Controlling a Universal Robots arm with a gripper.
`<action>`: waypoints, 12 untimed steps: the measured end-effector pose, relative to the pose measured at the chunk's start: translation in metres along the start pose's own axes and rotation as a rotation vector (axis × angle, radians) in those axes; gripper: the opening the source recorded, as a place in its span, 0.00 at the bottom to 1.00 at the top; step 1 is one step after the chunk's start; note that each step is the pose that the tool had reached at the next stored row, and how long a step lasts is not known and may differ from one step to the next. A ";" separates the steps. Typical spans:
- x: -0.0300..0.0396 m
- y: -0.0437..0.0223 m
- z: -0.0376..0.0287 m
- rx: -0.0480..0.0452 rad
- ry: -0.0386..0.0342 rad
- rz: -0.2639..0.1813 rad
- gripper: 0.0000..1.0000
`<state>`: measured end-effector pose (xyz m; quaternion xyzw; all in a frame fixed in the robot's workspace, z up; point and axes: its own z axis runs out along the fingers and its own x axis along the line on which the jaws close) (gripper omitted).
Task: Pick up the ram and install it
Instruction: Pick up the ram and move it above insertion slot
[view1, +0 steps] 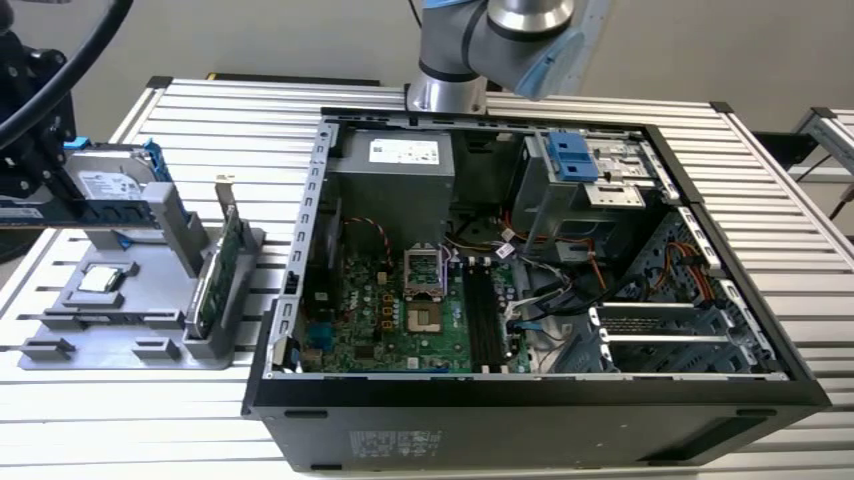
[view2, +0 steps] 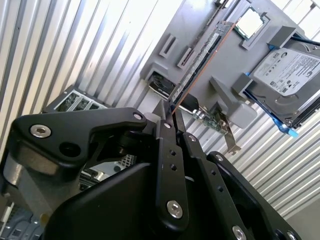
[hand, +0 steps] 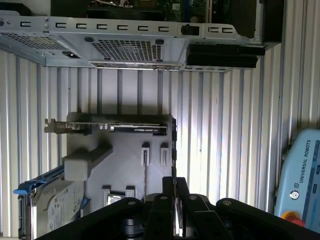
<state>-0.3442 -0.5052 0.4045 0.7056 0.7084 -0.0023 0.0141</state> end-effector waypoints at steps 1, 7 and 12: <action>0.0000 0.0001 -0.0006 0.0001 -0.0002 0.000 0.00; 0.0001 0.0002 -0.0068 0.0000 -0.0003 0.000 0.00; 0.0000 0.0003 -0.0118 0.0000 -0.0012 0.000 0.00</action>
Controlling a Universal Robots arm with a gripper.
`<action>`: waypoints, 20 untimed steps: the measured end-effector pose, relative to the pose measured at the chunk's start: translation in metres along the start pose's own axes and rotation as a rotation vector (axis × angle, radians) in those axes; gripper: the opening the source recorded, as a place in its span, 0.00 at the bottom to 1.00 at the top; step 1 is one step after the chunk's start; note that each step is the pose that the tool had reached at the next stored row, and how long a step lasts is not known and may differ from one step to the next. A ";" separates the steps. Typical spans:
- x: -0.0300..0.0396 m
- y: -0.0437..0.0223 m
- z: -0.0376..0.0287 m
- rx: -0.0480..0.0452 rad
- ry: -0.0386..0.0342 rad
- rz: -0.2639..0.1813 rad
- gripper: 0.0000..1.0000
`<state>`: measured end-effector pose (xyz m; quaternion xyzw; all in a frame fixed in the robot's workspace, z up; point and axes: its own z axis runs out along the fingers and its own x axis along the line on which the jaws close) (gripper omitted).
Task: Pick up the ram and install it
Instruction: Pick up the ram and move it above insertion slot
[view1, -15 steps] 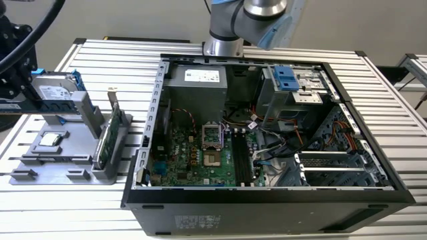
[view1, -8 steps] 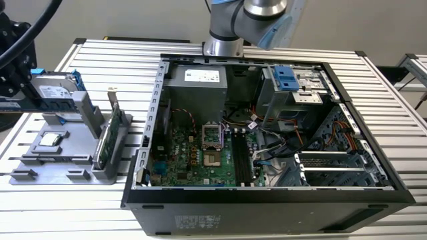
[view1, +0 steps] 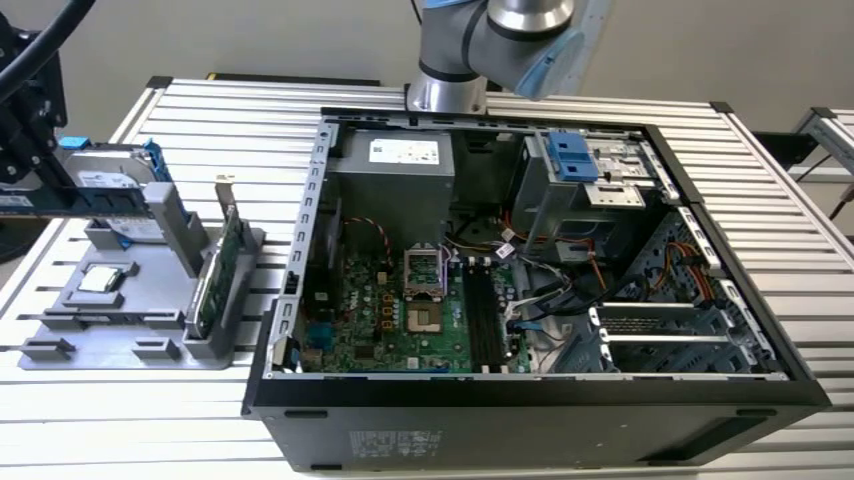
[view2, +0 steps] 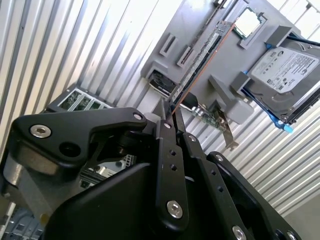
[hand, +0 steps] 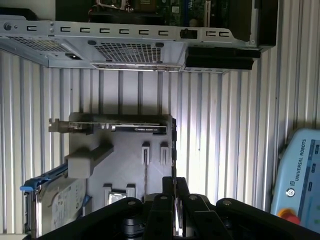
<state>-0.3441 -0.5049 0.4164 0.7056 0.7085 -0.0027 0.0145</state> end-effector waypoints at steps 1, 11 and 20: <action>0.0000 0.0000 -0.0008 0.0001 -0.0004 0.000 0.00; 0.0000 0.0001 -0.0080 0.0002 -0.0062 0.000 0.00; 0.0000 0.0003 -0.0139 0.0002 -0.0143 0.000 0.00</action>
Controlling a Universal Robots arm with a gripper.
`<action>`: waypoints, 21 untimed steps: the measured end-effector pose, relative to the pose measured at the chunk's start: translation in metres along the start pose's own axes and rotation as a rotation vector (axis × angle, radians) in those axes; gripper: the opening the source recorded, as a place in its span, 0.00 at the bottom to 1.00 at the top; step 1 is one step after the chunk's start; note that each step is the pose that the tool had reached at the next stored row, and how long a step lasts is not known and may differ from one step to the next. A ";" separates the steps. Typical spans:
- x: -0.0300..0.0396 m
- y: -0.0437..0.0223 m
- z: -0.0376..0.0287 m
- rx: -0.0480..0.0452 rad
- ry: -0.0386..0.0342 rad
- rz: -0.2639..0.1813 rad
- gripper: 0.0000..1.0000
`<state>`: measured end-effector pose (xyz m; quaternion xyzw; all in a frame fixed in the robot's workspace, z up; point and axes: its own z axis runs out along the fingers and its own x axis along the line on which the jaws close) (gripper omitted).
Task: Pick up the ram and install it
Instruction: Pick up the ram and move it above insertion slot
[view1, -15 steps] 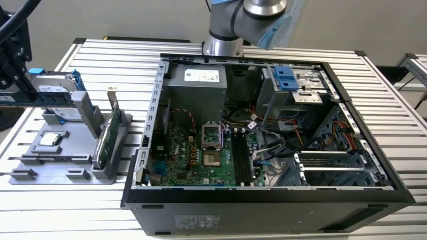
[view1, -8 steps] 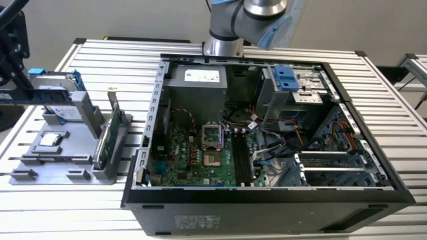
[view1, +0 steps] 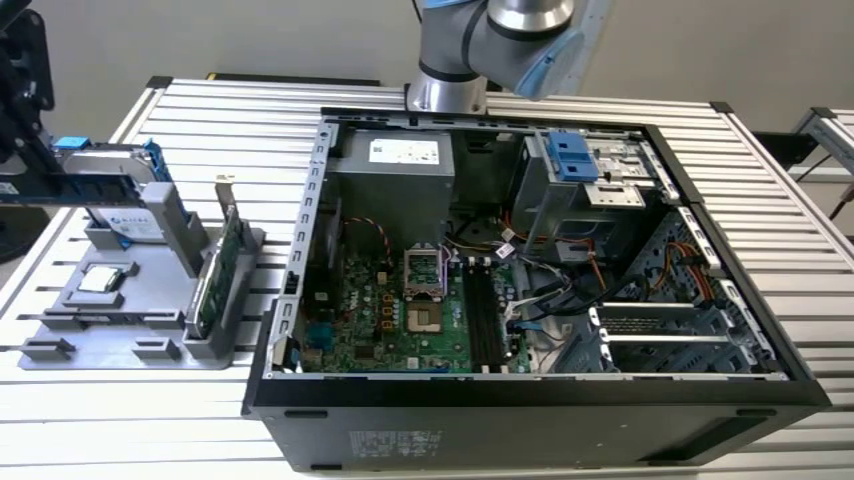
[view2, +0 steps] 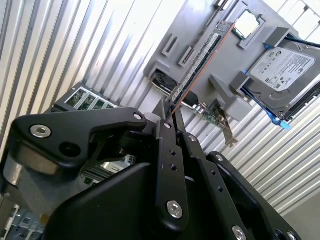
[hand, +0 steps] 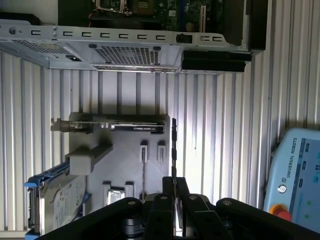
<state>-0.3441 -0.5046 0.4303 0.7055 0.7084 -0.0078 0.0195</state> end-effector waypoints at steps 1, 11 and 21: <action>0.0000 0.0000 -0.0006 0.0000 -0.0010 0.000 0.00; 0.0000 0.0001 -0.0072 0.0000 -0.0106 0.000 0.00; 0.0049 0.0103 -0.0077 0.0001 -0.0120 0.000 0.00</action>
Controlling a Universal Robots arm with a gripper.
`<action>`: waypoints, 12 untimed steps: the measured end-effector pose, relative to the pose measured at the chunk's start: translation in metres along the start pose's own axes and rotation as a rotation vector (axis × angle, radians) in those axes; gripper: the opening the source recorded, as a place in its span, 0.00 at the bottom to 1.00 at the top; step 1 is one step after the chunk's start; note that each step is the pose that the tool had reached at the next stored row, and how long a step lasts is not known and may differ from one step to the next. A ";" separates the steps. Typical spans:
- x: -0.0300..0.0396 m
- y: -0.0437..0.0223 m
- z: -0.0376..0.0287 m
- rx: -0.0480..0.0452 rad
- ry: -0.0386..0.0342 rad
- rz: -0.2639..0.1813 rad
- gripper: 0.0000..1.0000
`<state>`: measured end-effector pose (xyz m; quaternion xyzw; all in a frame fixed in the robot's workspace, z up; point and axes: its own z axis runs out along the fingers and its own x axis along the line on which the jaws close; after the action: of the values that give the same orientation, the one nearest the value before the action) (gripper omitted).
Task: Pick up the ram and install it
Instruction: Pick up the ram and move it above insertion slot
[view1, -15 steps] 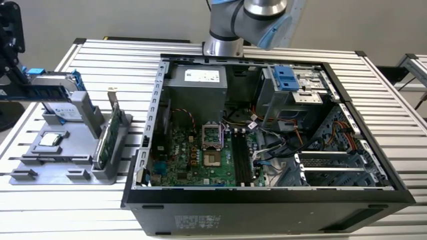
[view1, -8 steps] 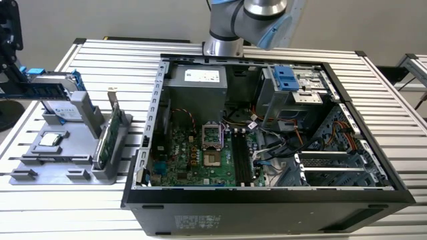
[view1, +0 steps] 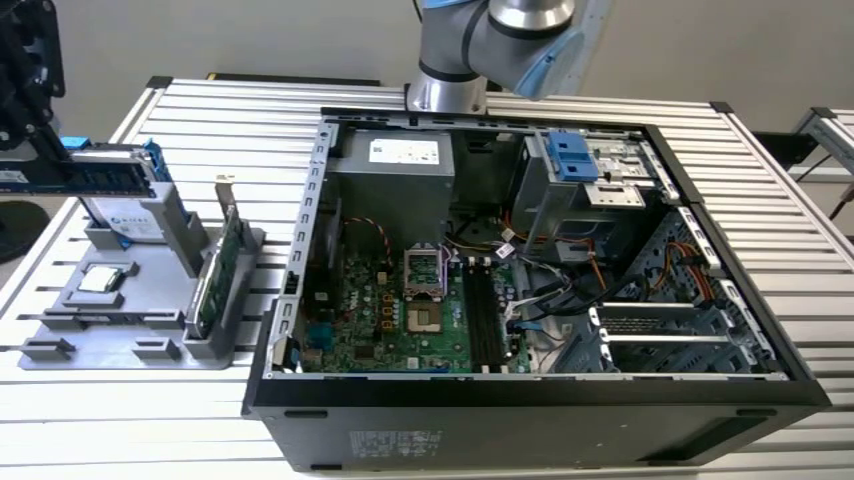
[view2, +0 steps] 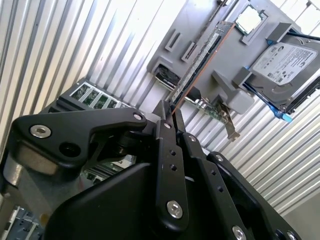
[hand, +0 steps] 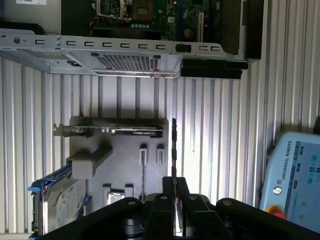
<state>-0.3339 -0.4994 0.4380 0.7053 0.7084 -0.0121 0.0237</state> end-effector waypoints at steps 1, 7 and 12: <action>0.0006 0.0011 0.0000 0.0001 -0.0001 0.000 0.00; 0.0033 0.0082 0.0002 0.0000 -0.0018 0.000 0.00; 0.0052 0.0134 0.0002 0.0000 -0.0054 0.000 0.00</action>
<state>-0.3205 -0.4941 0.4377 0.7053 0.7084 -0.0140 0.0256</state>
